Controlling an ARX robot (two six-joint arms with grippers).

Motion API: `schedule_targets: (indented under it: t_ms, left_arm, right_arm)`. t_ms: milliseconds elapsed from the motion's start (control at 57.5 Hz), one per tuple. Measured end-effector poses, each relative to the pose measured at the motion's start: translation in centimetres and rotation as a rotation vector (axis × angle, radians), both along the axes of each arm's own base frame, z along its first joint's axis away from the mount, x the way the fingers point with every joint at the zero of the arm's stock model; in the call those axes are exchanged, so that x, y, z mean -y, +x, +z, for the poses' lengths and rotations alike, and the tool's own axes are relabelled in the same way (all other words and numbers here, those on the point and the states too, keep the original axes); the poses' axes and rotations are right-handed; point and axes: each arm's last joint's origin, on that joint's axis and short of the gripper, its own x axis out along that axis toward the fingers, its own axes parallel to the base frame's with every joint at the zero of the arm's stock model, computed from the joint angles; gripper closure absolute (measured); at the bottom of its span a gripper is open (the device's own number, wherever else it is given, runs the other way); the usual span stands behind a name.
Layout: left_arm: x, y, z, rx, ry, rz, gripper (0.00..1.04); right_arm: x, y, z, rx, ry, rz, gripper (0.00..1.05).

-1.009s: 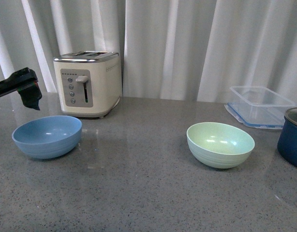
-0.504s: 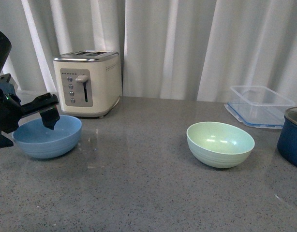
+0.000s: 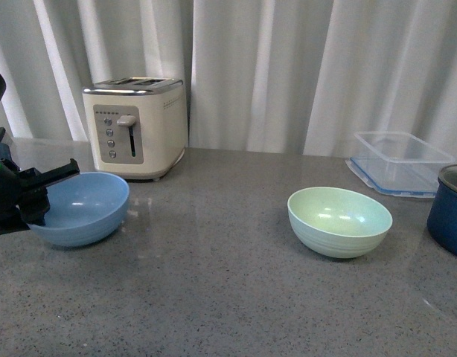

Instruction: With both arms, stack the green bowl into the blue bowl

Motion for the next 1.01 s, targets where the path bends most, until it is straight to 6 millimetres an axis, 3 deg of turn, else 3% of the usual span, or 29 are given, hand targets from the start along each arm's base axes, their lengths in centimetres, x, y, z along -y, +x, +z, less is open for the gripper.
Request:
schedule_targets:
  t_ms: [139,296,487,626,730,835,1009]
  left_arm:
    - [0.4,-0.8,0.8,0.018,-0.011,-0.015,1.01]
    - [2.1,-1.6,3.2,0.079,-0.053,-0.082,1.01]
    - [4.9,-0.9,6.0,0.142,-0.079,-0.168,1.01]
    - [8.3,0.8,7.6,0.171,-0.092,-0.227,1.01]
    - [10.5,2.2,7.0,0.146,-0.107,-0.260,1.01]
    - [13.4,4.1,5.0,0.077,-0.109,-0.292,1.01]
    - [15.6,5.7,3.4,0.030,-0.102,-0.315,1.01]
  right_arm:
    - [0.0,0.0,0.0,0.000,0.000,0.000,0.10]
    - [0.0,0.0,0.0,0.000,0.000,0.000,0.10]
    - [0.0,0.0,0.0,0.000,0.000,0.000,0.10]
    - [0.0,0.0,0.0,0.000,0.000,0.000,0.10]
    - [0.0,0.0,0.0,0.000,0.000,0.000,0.10]
    - [0.0,0.0,0.0,0.000,0.000,0.000,0.10]
    - [0.0,0.0,0.0,0.000,0.000,0.000,0.10]
